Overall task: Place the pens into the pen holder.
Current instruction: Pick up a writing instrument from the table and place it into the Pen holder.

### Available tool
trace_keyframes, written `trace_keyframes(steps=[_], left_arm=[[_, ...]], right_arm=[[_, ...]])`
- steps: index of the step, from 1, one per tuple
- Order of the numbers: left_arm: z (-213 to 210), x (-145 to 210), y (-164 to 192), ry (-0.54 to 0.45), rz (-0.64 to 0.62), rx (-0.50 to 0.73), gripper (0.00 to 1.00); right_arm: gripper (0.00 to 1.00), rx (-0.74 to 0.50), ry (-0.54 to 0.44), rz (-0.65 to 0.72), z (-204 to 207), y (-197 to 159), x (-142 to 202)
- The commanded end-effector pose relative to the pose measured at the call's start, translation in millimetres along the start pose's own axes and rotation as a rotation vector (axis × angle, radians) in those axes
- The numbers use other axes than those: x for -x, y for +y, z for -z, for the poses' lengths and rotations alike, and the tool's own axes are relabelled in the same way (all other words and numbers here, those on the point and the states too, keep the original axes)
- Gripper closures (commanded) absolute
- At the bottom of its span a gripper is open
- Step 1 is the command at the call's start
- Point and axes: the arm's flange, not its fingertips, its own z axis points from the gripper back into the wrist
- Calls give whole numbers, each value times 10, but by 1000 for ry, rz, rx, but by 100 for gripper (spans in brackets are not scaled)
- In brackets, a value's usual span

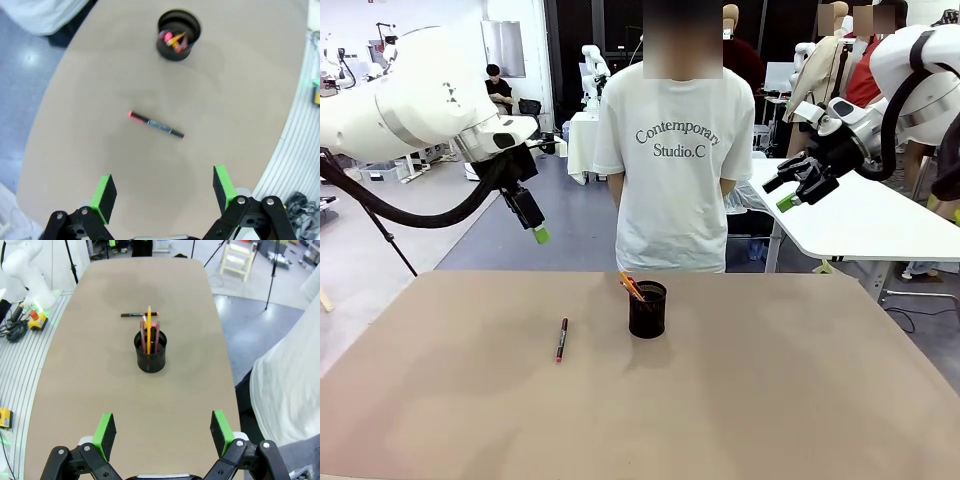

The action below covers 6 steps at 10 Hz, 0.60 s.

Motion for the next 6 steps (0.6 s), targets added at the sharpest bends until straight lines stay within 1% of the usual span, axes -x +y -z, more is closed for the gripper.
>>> trace_keyframes(steps=[1,2,3,4,5,6], left_arm=[[194,-119,29,148,-271,-57,0],[309,-157,59,162,-302,-41,0],[337,-150,29,174,-347,-27,0],[442,-178,118,148,-410,-41,0],[595,-213,181,148,-413,-67,0],[665,-206,93,148,-432,-59,0]], right_arm=[[0,-6,-1,-5,-3,15,-4],[0,-6,-1,-5,-3,15,-4],[0,-6,-1,-5,-3,15,-4],[0,-6,-1,-5,-3,15,-4],[0,-6,-1,-5,-3,15,-4],[0,-6,-1,-5,-3,15,-4]])
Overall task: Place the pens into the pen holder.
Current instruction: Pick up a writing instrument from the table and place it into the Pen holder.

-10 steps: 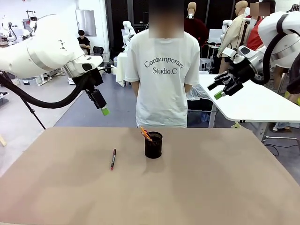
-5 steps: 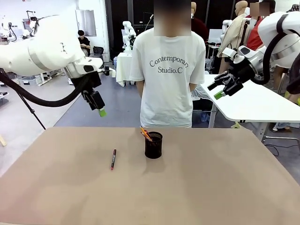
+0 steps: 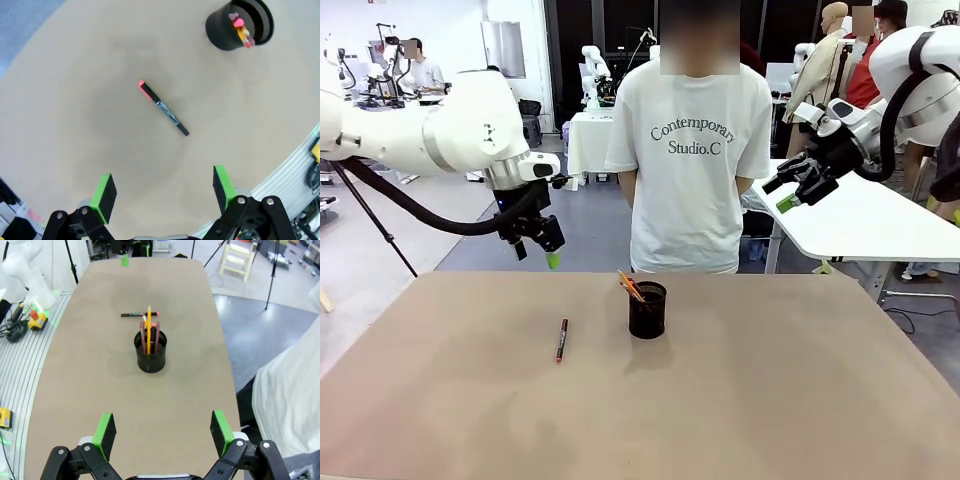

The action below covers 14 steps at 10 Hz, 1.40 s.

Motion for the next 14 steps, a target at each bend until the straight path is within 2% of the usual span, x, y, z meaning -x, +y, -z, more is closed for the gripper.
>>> trace_keyframes(steps=[1,4,5,8,10,12,13,14], left_arm=[[170,-85,-95,-30,-29,0,0],[492,-46,-222,-23,-66,-20,0],[585,-23,-264,22,-67,-27,0],[812,236,-495,63,-57,-181,0],[1135,186,-483,55,-110,-266,0],[1213,221,-494,31,-157,-206,0],[1126,212,-492,73,-84,-218,0],[1126,212,-492,73,-84,-218,0]], right_arm=[[0,-6,-1,-5,-3,15,-6],[0,-6,-1,-5,-3,15,-6],[0,-6,-1,-5,-3,15,-6],[0,-6,-1,-5,-3,15,-6],[0,-6,-1,-5,-3,15,-6],[0,-6,-1,-5,-3,15,-6],[0,-6,-1,-5,-3,15,-6],[0,-6,-1,-5,-3,15,-6]])
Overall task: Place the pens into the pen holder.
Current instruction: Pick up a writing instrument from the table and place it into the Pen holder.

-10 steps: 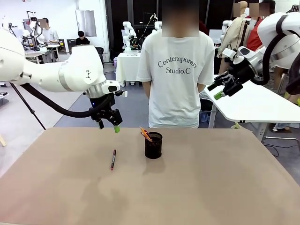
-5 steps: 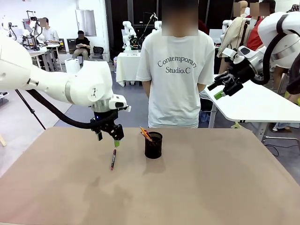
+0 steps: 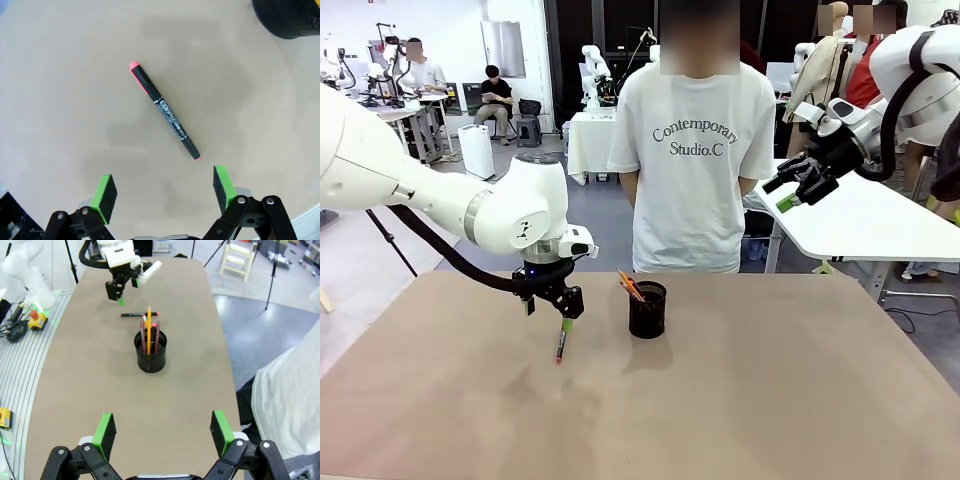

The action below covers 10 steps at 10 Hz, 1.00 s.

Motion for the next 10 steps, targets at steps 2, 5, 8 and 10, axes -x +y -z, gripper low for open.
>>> trace_keyframes(steps=[2,5,8,10], left_arm=[[-70,10,9,5,21,-3,0],[105,-169,107,25,-138,71,0],[294,-334,243,-9,-342,40,0],[461,-485,286,-8,-382,18,0]], right_arm=[[0,-6,-1,-6,-4,15,-7],[0,-6,-1,-6,-4,15,-7],[0,-6,-1,-6,-4,15,-7],[0,-6,-1,-6,-4,15,-7]])
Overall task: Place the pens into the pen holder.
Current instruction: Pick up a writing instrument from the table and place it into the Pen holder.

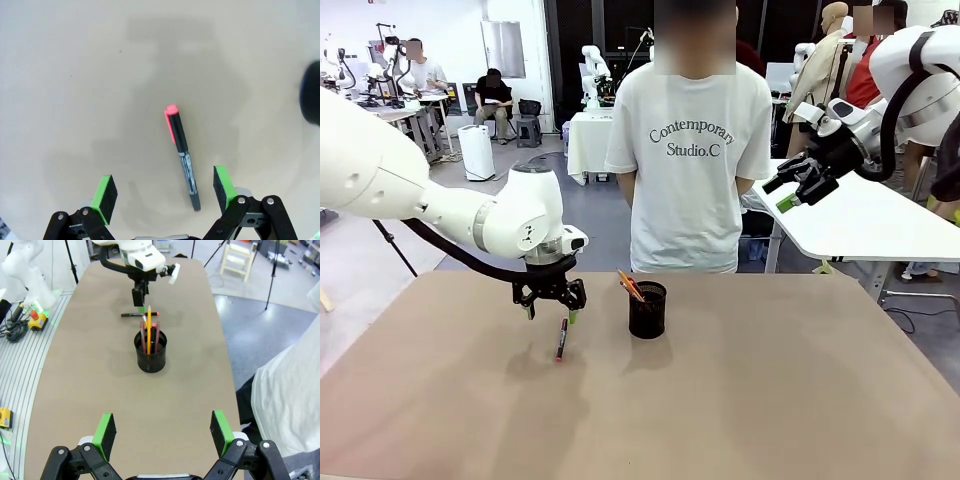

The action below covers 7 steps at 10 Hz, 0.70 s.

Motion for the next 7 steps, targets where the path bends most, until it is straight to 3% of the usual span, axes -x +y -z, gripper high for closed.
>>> trace_keyframes(steps=[1,7], left_arm=[[96,-114,-65,-15,-31,-42,0],[292,-188,-168,19,-83,-64,0]], right_arm=[[0,-6,-1,-6,-4,15,-8],[0,-6,-1,-6,-4,15,-8]])
